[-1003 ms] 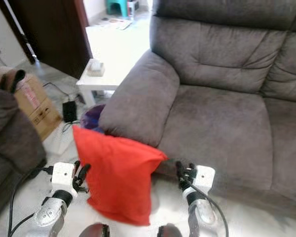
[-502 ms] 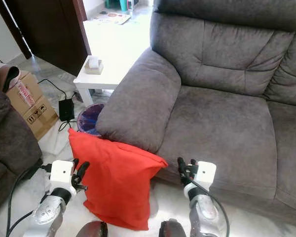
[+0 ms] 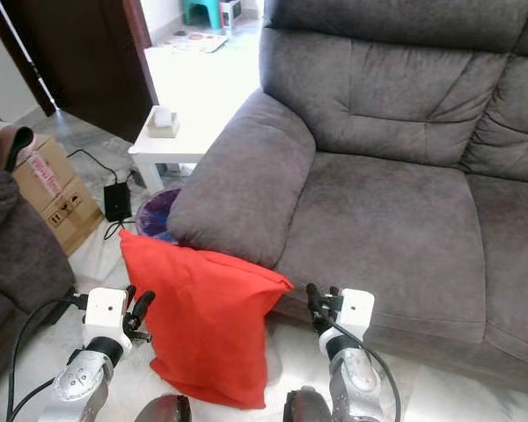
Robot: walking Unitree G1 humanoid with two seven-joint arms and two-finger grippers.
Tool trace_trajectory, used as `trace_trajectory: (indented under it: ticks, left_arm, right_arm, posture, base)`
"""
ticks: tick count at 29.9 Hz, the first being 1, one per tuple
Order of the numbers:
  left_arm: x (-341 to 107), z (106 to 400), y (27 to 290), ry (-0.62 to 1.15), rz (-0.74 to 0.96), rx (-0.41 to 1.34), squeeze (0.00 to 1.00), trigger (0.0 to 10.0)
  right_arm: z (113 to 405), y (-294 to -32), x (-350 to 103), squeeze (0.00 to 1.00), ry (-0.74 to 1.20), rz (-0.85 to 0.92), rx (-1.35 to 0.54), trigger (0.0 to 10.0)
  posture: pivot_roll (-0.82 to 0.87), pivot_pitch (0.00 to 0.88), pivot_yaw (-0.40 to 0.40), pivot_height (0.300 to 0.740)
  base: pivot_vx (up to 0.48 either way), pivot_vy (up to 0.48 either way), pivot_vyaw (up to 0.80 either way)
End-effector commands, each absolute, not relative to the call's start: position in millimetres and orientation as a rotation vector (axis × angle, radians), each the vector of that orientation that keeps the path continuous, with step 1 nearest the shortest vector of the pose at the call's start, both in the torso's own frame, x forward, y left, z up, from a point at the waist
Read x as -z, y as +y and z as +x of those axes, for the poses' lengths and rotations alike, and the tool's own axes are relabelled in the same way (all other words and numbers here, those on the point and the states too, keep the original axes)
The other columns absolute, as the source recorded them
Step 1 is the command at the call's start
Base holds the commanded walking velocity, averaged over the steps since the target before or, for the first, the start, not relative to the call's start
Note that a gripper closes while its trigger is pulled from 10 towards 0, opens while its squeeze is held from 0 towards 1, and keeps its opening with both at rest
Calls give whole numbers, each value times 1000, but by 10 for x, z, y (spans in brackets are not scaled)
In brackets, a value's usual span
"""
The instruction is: Move the pillow to the sofa from floor
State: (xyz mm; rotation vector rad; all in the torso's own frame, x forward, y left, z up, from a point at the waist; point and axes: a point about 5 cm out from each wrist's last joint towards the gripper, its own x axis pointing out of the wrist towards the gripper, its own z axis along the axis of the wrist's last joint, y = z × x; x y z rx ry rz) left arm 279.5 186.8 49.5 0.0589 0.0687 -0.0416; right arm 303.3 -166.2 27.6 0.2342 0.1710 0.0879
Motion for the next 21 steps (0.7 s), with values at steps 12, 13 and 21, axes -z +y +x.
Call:
trace_trajectory:
  ticks: [12, 13, 21]
  left_arm:
    - [-498, 2765, 1914, 66, 50, 21, 0, 10000]
    - [-497, 2764, 1914, 66, 49, 21, 0, 10000]
    - [-498, 2759, 1923, 70, 52, 16, 0, 10000]
  right_arm:
    - [3028, -1597, -248, 0, 195, 232, -113, 10000]
    - [3028, -1598, -247, 0, 195, 232, -113, 10000]
    - [3039, -1623, -265, 898, 207, 94, -195, 10000]
  posture:
    - [22, 187, 41, 630]
    - [22, 187, 41, 630]
    - [24, 191, 42, 630]
  base:
    - [192, 0, 0]
    - [0, 0, 0]
    - [0, 0, 0]
